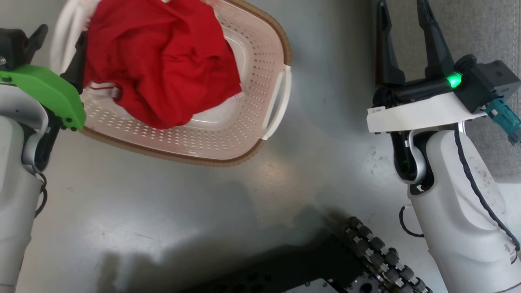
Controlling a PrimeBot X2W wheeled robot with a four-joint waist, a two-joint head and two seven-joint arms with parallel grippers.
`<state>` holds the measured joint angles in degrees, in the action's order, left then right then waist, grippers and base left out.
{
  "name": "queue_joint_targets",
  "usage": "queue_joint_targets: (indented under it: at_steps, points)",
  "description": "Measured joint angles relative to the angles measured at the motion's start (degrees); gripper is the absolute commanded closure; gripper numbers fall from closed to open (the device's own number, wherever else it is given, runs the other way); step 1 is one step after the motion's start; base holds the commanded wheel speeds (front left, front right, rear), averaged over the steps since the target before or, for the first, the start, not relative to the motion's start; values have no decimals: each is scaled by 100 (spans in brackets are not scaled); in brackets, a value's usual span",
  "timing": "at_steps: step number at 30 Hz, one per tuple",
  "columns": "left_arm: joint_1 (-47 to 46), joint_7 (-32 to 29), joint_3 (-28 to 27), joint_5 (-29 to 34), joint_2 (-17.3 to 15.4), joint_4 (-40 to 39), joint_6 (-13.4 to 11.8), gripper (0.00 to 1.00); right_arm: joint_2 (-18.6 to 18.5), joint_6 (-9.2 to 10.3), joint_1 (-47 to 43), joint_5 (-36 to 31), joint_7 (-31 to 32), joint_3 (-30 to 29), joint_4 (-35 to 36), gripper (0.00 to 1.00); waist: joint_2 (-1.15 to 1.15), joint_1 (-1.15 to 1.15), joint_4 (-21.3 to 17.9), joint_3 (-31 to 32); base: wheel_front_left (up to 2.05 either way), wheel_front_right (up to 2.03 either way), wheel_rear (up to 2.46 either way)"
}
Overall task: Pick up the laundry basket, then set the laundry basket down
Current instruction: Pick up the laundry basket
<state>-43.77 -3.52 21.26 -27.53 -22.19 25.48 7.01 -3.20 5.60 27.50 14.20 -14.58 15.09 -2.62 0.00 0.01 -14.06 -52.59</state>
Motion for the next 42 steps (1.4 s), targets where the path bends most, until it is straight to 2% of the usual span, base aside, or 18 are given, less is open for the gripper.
queue_joint_targets:
  at_steps: [8, 17, 18, 20, 21, 22, 26, 28, 42]
  points:
    - [-243, -55, 35, -87, -58, 464, 3, 0, 9, 3, 48, 18, 0, 46, -23, 0, 0, 0, -240, -281, 0, 0, 0]
    - [-513, -234, 58, -115, -90, 981, 3, 0, 14, 7, 146, 303, 0, 180, -19, 0, 0, 0, -292, -378, 0, 0, 0]
    - [-539, -269, 68, -115, -90, 1047, 3, 4, 14, 7, 146, 305, 0, 186, -19, 0, 0, 0, -294, -383, 0, 0, 0]
    - [-566, -322, 77, -115, -90, 1154, 3, 39, 14, 11, 147, 343, 0, 190, -18, 0, 0, -1, -297, -391, 0, 0, 0]
    - [-573, -349, 92, -115, -90, 1200, 4, 51, 15, 14, 148, 352, 0, 196, -18, 0, 0, -1, -299, -395, 0, 0, 0]
    - [-580, -349, 94, -118, -89, 1252, 4, 58, 15, 15, 148, 353, 0, 200, -18, 0, 0, -1, -302, -397, 0, 0, 0]
    - [-655, -359, 118, -221, -86, 1397, 14, 100, 15, 51, 153, 354, 0, 207, -16, 0, 0, -1, -308, -406, 0, 0, 0]
    - [-705, -398, 142, -249, -78, 1450, 96, 100, 18, 56, 163, 364, 0, 213, -18, 0, 0, -1, -310, -407, 0, 0, 0]
    - [-907, -372, 146, -333, 20, 1853, 99, 100, 22, 65, 241, 363, 0, 191, -21, 0, 0, -1, -270, -398, 0, 0, 0]
